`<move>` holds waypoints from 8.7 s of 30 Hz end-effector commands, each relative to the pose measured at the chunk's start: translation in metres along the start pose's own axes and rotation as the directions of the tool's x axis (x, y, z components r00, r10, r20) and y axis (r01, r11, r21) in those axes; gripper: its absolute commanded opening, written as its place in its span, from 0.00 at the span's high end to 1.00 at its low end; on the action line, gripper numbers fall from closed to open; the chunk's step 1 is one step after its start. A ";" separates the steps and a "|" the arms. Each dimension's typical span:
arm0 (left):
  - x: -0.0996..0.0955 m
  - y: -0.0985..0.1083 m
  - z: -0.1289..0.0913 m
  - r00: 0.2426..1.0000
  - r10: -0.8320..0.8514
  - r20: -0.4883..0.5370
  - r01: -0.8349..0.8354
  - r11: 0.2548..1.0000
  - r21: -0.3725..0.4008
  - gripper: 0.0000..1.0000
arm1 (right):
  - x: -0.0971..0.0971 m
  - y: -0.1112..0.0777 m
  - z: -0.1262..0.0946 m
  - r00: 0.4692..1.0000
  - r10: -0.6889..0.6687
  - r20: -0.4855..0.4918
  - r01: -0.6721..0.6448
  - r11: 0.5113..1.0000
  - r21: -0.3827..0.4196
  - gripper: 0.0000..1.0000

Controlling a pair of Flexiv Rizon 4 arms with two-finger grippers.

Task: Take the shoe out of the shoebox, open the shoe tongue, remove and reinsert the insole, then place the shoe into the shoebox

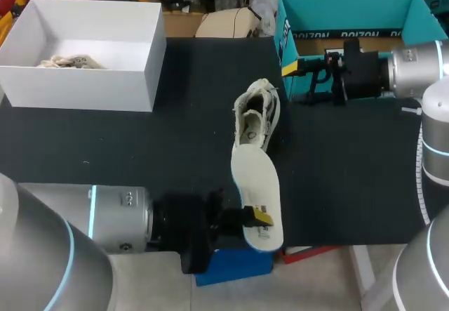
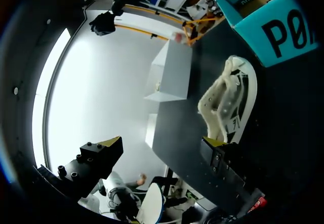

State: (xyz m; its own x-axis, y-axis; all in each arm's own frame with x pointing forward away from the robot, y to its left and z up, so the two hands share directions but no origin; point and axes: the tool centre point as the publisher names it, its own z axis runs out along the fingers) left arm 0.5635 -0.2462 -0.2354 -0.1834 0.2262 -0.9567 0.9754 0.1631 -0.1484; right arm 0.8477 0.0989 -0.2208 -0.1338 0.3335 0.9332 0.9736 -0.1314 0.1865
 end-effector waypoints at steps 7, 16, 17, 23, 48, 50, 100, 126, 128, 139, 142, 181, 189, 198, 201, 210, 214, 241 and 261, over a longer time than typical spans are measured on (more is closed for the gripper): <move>0.005 -0.005 -0.014 0.995 0.004 0.096 -0.004 1.000 0.000 1.00 | 0.000 -0.001 0.002 1.000 0.000 0.001 0.000 1.000 -0.004 0.00; 0.040 -0.010 -0.016 0.919 0.317 0.236 -0.291 0.946 -0.141 1.00 | 0.000 -0.001 0.002 1.000 0.000 0.001 0.000 1.000 -0.004 0.00; 0.045 -0.008 -0.017 0.912 0.323 0.254 -0.295 0.945 -0.141 1.00 | 0.000 -0.001 0.002 1.000 0.000 0.001 0.000 1.000 -0.004 0.00; 0.060 0.007 -0.021 0.882 0.369 0.292 -0.334 0.928 -0.162 1.00 | 0.000 -0.001 0.002 1.000 0.000 0.001 0.000 1.000 -0.004 0.00; 0.037 0.106 -0.033 0.943 0.290 0.165 -0.268 0.953 -0.141 1.00 | 0.000 -0.001 0.002 1.000 0.000 0.001 0.000 1.000 -0.004 0.00; 0.038 0.114 -0.036 0.948 0.272 0.167 -0.250 0.958 -0.143 1.00 | 0.000 -0.001 0.002 1.000 0.000 0.001 0.000 1.000 -0.004 0.00; 0.021 0.182 -0.028 0.906 0.326 0.270 -0.299 0.944 -0.138 1.00 | 0.000 -0.001 0.002 1.000 0.000 0.001 0.000 1.000 -0.004 0.00; 0.012 0.221 -0.010 0.905 0.309 0.291 -0.298 0.951 -0.083 1.00 | 0.000 -0.004 0.014 0.999 -0.015 -0.052 0.016 1.000 0.015 0.00; 0.012 0.221 -0.010 0.905 0.309 0.291 -0.298 0.951 -0.083 1.00 | 0.001 -0.008 0.024 0.996 -0.034 -0.077 0.037 0.998 0.040 0.00; 0.012 0.221 -0.010 0.905 0.309 0.291 -0.298 0.951 -0.083 1.00 | 0.002 -0.023 0.060 0.987 -0.088 -0.138 0.106 0.986 0.127 0.09; 0.012 0.221 -0.010 0.905 0.309 0.291 -0.298 0.951 -0.083 1.00 | 0.001 -0.028 0.069 0.987 -0.090 -0.135 0.110 0.983 0.149 0.17; 0.012 0.221 -0.010 0.905 0.309 0.291 -0.298 0.951 -0.083 1.00 | -0.003 -0.039 0.131 0.986 -0.072 -0.153 0.109 0.962 0.251 0.62; 0.012 0.221 -0.010 0.905 0.309 0.291 -0.298 0.951 -0.083 1.00 | -0.005 -0.035 0.125 0.988 -0.073 -0.138 0.106 0.963 0.248 0.69; 0.012 0.221 -0.010 0.905 0.309 0.291 -0.298 0.951 -0.083 1.00 | -0.007 -0.034 0.126 0.989 -0.071 -0.131 0.103 0.961 0.255 1.00; 0.012 0.221 -0.010 0.905 0.309 0.291 -0.298 0.951 -0.083 1.00 | -0.008 -0.035 0.126 0.989 -0.067 -0.128 0.099 0.961 0.260 1.00; 0.004 0.220 -0.035 0.932 0.350 -0.096 -0.363 0.897 -0.252 0.00 | -0.008 -0.035 0.126 0.989 -0.067 -0.128 0.099 0.961 0.260 1.00; 0.003 0.205 -0.071 0.810 0.276 -0.517 -0.437 0.872 -0.221 0.00 | -0.008 -0.035 0.126 0.989 -0.067 -0.128 0.099 0.961 0.260 1.00; -0.027 0.181 -0.105 0.225 0.208 -0.952 -0.581 0.813 0.040 0.00 | -0.008 -0.035 0.126 0.989 -0.067 -0.128 0.099 0.961 0.260 1.00; -0.032 0.183 -0.089 0.288 0.208 -0.935 -0.541 0.841 0.020 0.00 | -0.008 -0.035 0.126 0.989 -0.067 -0.128 0.099 0.961 0.260 1.00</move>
State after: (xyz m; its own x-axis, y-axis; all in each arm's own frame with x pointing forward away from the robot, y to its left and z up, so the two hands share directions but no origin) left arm 0.7320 -0.1245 -0.2081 0.2318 0.8117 -0.5361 0.9221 -0.0079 0.3868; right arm 0.8380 0.2175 -0.2728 -0.2217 0.2177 0.9505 0.9700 0.1495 0.1920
